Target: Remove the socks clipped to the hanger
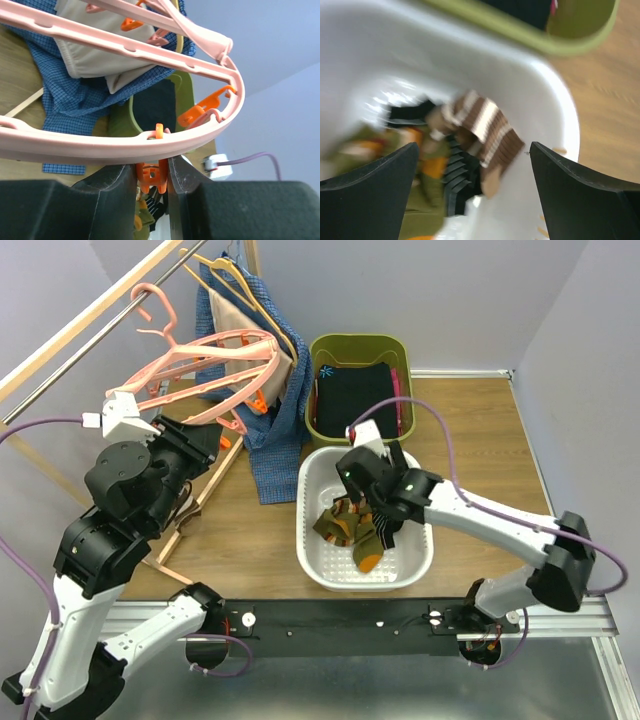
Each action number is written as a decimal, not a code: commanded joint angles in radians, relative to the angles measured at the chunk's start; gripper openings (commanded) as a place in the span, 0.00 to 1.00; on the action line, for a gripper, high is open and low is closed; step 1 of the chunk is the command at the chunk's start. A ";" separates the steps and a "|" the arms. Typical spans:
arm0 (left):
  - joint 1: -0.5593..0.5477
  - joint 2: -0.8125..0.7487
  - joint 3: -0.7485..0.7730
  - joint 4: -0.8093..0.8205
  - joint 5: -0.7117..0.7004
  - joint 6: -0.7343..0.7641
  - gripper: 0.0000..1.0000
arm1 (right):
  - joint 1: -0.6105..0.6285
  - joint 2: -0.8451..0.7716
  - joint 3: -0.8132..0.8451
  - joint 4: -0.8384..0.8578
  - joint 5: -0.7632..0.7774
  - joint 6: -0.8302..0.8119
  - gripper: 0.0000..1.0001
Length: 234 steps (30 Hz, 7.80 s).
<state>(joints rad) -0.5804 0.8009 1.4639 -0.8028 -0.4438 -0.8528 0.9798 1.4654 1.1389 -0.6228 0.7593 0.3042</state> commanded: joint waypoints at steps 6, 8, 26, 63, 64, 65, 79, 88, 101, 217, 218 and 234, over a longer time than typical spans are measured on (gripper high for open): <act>-0.002 -0.048 -0.005 0.086 0.053 -0.025 0.00 | -0.003 -0.195 0.202 0.308 -0.494 -0.131 1.00; -0.004 -0.049 -0.004 0.093 0.059 -0.029 0.00 | -0.003 -0.270 0.104 0.528 -0.610 -0.151 1.00; -0.004 -0.046 -0.046 0.223 0.212 -0.103 0.00 | 0.059 0.260 0.097 1.293 -1.177 -0.215 1.00; -0.003 -0.020 -0.050 0.238 0.168 -0.157 0.00 | 0.313 0.682 0.412 1.269 -0.455 -0.266 0.25; -0.004 -0.022 -0.050 0.232 0.154 -0.141 0.00 | 0.313 0.637 0.401 1.225 -0.506 -0.266 0.21; -0.003 -0.023 -0.050 0.225 0.142 -0.132 0.01 | 0.313 0.610 0.385 1.198 -0.537 -0.264 0.20; -0.004 -0.044 -0.053 0.200 0.132 0.196 0.69 | 0.310 0.362 0.442 0.639 -1.227 -0.175 0.15; -0.004 -0.210 -0.112 0.381 0.327 0.261 0.79 | 0.263 0.308 0.475 0.473 -1.682 -0.117 0.16; -0.004 -0.249 -0.139 0.223 0.168 0.097 0.77 | 0.154 0.200 0.562 0.295 -1.829 -0.171 0.18; -0.003 0.052 -0.117 -0.237 -0.441 -0.221 0.24 | 0.068 -0.163 -0.248 0.261 -0.425 0.196 0.88; -0.002 0.046 -0.119 -0.237 -0.441 -0.221 0.25 | 0.068 -0.166 -0.242 0.256 -0.440 0.202 0.96; -0.002 -0.149 -0.162 -0.029 -0.224 0.021 0.84 | 0.066 -0.313 0.035 0.362 -1.124 0.184 1.00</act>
<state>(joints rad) -0.5800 0.7258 1.3205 -0.9447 -0.7673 -0.9508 1.0443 1.2057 1.1091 -0.3653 -0.0345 0.4820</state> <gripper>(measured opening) 0.832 0.998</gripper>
